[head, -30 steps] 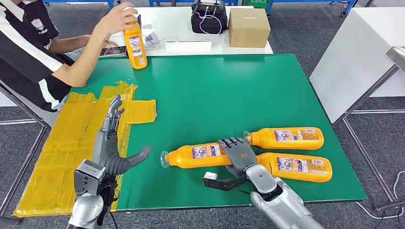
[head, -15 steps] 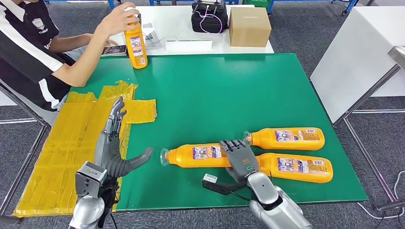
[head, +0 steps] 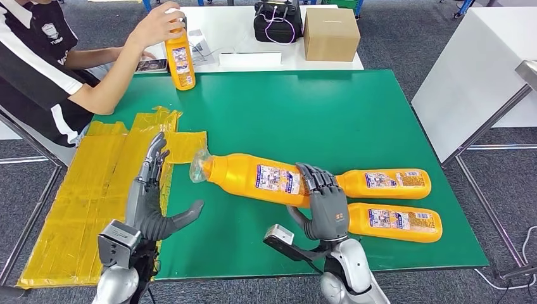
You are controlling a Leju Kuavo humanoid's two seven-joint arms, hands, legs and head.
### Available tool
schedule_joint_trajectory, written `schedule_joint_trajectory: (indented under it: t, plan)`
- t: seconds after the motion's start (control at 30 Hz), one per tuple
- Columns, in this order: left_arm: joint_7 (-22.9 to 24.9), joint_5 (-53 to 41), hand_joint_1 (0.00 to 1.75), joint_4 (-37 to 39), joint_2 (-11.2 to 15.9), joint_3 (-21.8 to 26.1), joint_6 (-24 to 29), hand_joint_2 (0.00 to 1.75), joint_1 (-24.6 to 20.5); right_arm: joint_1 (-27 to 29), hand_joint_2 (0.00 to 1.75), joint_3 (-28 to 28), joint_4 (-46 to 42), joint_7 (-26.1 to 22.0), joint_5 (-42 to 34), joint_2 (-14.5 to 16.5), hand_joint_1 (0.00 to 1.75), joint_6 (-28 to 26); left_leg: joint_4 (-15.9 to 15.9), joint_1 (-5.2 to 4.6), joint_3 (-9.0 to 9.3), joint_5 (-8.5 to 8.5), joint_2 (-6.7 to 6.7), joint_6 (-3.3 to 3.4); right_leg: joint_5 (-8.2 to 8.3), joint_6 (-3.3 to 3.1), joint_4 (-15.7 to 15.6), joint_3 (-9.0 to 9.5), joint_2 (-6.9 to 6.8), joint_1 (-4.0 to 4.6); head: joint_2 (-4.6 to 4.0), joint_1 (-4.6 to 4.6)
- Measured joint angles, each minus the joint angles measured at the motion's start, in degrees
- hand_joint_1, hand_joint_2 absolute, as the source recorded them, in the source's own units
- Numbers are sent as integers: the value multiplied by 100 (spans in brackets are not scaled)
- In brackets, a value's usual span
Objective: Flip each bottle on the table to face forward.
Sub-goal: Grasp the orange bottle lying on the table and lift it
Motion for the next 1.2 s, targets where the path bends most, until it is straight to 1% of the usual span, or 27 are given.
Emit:
schedule_joint_trajectory:
  t: [0.07, 0.13, 0.33, 0.4, 0.5, 0.57, 0.63, 0.67, 0.73, 0.8, 0.9, 1.07, 1.2]
  plan:
    - [69, 28, 0, 8, 0, -26, 1, 175, -1, 98, 175, -104, -135, -257, -181, 108, 175, -257, 0, 0, 0, 0, 1, 0, 0, 0, 0, -1, 0, 0, 0, 0]
    - [129, 30, 0, 30, 0, -39, 1, 175, -3, 178, 175, -177, -261, -396, -294, 202, 175, -379, 0, 1, 0, 0, 2, -1, 0, 0, 0, -3, 0, 1, 0, 0]
    - [213, 131, 0, 83, 1, -80, -60, 175, -6, 295, 175, -264, -435, -510, -416, 329, 175, -394, 0, 1, -1, -1, 4, -1, 0, 0, 0, -6, 1, 1, 0, -1]
    - [314, 357, 0, 107, 4, -95, -240, 175, -7, 311, 175, -270, -452, -559, -465, 353, 175, -395, 0, 1, -1, 0, 4, -1, 0, 0, 0, -5, 1, 1, 0, 0]
    - [670, 1283, 0, 215, 31, -104, -889, 175, -24, 325, 175, -265, -462, -753, -775, 389, 175, -362, 0, 1, -1, 0, 3, -1, 0, 0, 0, -5, 1, 0, 0, 0]
    - [894, 1979, 0, 397, 77, -109, -1353, 175, -68, 319, 175, -214, -462, -1046, -1384, 404, 175, -152, 0, 1, -1, 0, 3, -1, 0, 0, 0, -5, 1, 1, 0, 0]
    - [961, 2473, 0, 636, 135, -128, -1680, 175, -152, 311, 175, -126, -462, -1350, -2098, 408, 175, 218, 0, 1, -1, 0, 3, 0, 0, 0, 1, -5, 1, 1, 0, 0]
    - [964, 2665, 0, 746, 161, -145, -1801, 175, -201, 309, 175, -77, -465, -1454, -2363, 408, 175, 394, 0, 1, -1, 0, 3, 0, 0, -1, 1, -4, 1, 1, 0, 0]
    - [985, 3048, 0, 920, 203, -195, -2013, 175, -286, 299, 175, 40, -472, -1576, -2665, 409, 175, 673, 0, 1, -2, 0, 3, 0, 0, -1, 1, -4, 1, 1, 0, 0]
    - [1011, 3369, 0, 1010, 244, -263, -2160, 175, -330, 283, 175, 158, -477, -1621, -2815, 409, 175, 881, 0, 1, -2, 0, 4, 0, 0, -1, 2, -4, 1, 1, 0, 0]
    - [1024, 3578, 0, 1054, 305, -382, -2228, 175, -362, 268, 175, 341, -477, -1654, -2909, 408, 175, 1078, 0, 1, -4, 0, 3, -1, 0, 0, 2, -7, 1, 1, 0, 0]
    - [1042, 3630, 0, 1056, 377, -566, -2233, 175, -418, 244, 175, 641, -476, -1691, -2909, 408, 175, 1217, 0, 1, -9, 0, 2, -1, 0, 0, 1, -11, 1, 1, 0, 0]
    - [1042, 3630, 0, 1055, 410, -642, -2233, 175, -426, 241, 175, 773, -475, -1691, -2909, 408, 175, 1248, 0, 1, -9, 0, 2, 0, 0, -1, 1, -11, 0, 1, 0, 0]
